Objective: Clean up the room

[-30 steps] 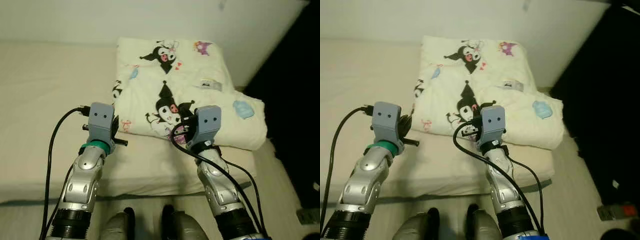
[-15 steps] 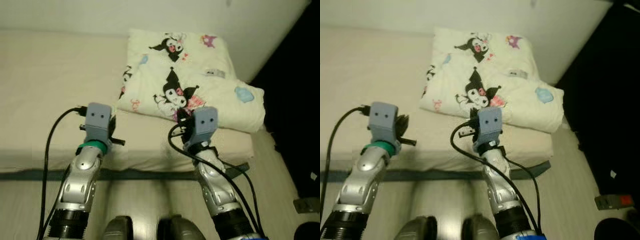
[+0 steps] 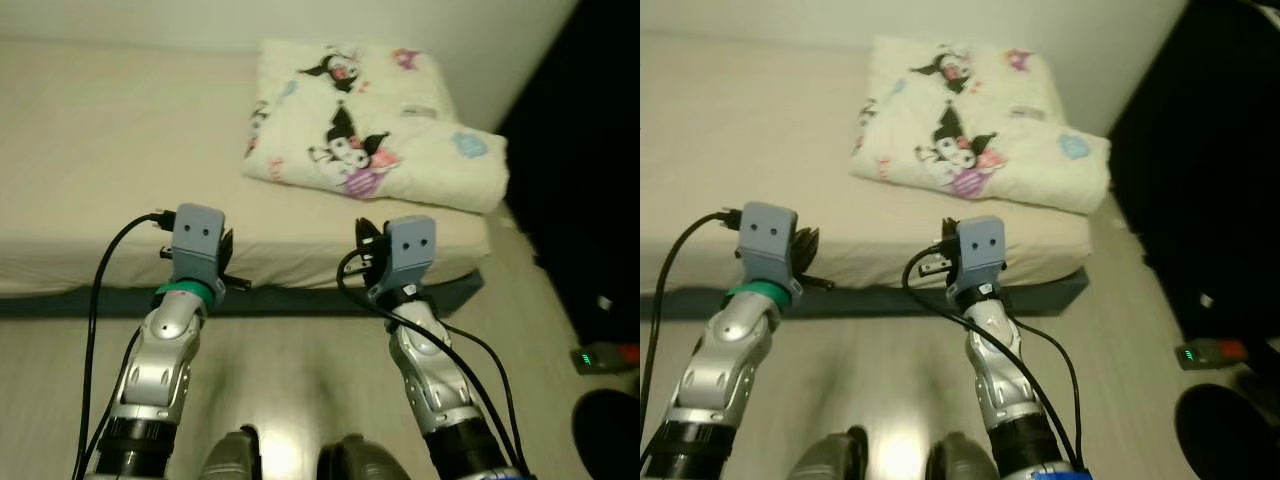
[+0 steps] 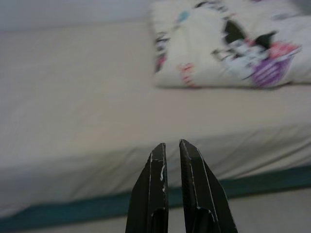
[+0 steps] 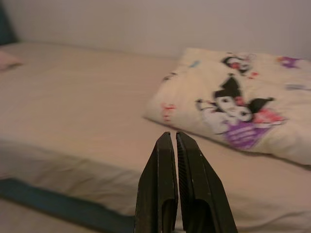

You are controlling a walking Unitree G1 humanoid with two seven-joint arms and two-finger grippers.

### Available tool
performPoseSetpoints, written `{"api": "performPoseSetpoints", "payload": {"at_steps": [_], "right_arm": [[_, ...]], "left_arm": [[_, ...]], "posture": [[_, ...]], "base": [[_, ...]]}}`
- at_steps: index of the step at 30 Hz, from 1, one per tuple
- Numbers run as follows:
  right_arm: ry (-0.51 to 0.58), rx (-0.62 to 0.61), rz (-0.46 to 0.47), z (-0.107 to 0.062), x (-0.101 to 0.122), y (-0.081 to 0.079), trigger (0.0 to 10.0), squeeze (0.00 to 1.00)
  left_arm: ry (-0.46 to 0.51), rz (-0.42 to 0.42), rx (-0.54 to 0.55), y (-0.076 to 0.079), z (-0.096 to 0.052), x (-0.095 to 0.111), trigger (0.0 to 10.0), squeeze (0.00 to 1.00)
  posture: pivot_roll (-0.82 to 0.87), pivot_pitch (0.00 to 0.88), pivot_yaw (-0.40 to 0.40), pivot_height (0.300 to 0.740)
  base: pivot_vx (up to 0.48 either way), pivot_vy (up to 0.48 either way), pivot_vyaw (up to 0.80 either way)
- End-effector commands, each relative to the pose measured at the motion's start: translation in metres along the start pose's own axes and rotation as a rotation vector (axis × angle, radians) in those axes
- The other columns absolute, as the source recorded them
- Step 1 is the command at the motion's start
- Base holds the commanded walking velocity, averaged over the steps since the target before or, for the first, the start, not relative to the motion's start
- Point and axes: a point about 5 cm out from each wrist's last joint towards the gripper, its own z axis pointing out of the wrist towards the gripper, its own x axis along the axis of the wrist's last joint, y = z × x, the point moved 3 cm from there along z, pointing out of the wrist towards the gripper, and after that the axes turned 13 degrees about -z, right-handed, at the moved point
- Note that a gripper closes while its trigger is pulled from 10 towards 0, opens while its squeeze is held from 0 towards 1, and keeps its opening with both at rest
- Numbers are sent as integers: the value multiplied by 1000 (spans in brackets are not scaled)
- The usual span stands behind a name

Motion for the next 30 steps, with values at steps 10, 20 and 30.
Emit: {"api": "performPoseSetpoints", "payload": {"at_steps": [10,20,30], "right_arm": [[-40,-28,-7,-4,-12,7,10000,0],[-48,-31,-9,-5,-14,8,10000,0],[-50,-34,0,-6,-15,8,10000,0]], "left_arm": [[-34,-1,-24,6,-1,-9,10000,0],[-34,4,-22,6,-1,-9,10000,0],[-35,5,-23,6,-1,-10,10000,0]], "posture": [[8,72,-6,740],[8,72,-6,740],[8,72,-5,740]], "base": [[0,0,0],[0,0,0],[0,0,0]]}}
